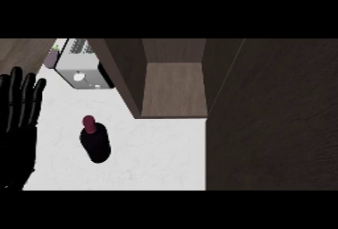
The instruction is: Pick up the wine, place it into the cabinet and close the cabinet
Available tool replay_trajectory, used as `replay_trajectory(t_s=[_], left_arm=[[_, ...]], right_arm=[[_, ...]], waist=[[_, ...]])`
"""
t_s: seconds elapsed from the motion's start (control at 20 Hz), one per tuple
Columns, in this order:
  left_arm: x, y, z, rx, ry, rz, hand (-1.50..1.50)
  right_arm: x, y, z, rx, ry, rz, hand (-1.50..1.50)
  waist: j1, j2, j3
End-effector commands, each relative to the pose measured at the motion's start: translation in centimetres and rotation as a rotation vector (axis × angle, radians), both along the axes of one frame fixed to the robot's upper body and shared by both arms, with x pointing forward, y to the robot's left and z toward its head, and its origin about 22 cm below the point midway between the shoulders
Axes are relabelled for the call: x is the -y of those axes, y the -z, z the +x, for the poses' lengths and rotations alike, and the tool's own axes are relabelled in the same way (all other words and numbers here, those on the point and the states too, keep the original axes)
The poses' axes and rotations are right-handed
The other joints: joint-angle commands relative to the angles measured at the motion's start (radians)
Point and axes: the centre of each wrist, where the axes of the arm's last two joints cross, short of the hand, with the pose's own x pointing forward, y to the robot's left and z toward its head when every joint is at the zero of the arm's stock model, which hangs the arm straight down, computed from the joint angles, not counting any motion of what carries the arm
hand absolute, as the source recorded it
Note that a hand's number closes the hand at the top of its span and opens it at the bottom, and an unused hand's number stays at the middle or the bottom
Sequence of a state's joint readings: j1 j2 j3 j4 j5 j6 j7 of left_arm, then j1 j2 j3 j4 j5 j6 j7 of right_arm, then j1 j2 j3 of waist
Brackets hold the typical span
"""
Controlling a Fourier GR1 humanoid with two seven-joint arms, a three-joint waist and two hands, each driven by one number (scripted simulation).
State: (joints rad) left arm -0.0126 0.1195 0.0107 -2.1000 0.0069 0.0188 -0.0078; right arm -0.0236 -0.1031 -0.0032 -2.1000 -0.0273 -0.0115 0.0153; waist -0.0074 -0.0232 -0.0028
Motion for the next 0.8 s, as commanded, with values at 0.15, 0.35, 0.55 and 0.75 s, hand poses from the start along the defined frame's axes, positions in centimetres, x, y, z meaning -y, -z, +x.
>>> replay_trajectory(t_s=[0.15,0.35,0.55,0.75], left_arm=[[1.9,-0.6,0.5,-0.053,0.529,0.131,-1.50],[4.4,3.5,0.2,-0.323,0.862,0.008,-1.50],[3.8,1.3,-1.4,-0.401,0.990,-0.031,-1.50],[2.3,-1.8,-2.1,-0.440,1.031,-0.026,-1.50]], right_arm=[[-0.5,0.2,-0.9,-0.011,-0.019,-0.020,-1.50],[-2.7,0.6,-1.7,-0.088,-0.272,-0.010,-1.50],[-2.0,-1.1,-3.6,-0.117,-0.292,-0.018,-1.50],[-1.3,-4.4,-5.3,-0.099,-0.279,0.007,-1.50]], waist=[[-0.024,0.022,0.002],[-0.042,0.034,0.002],[-0.005,0.019,0.003],[0.006,0.021,0.003]])
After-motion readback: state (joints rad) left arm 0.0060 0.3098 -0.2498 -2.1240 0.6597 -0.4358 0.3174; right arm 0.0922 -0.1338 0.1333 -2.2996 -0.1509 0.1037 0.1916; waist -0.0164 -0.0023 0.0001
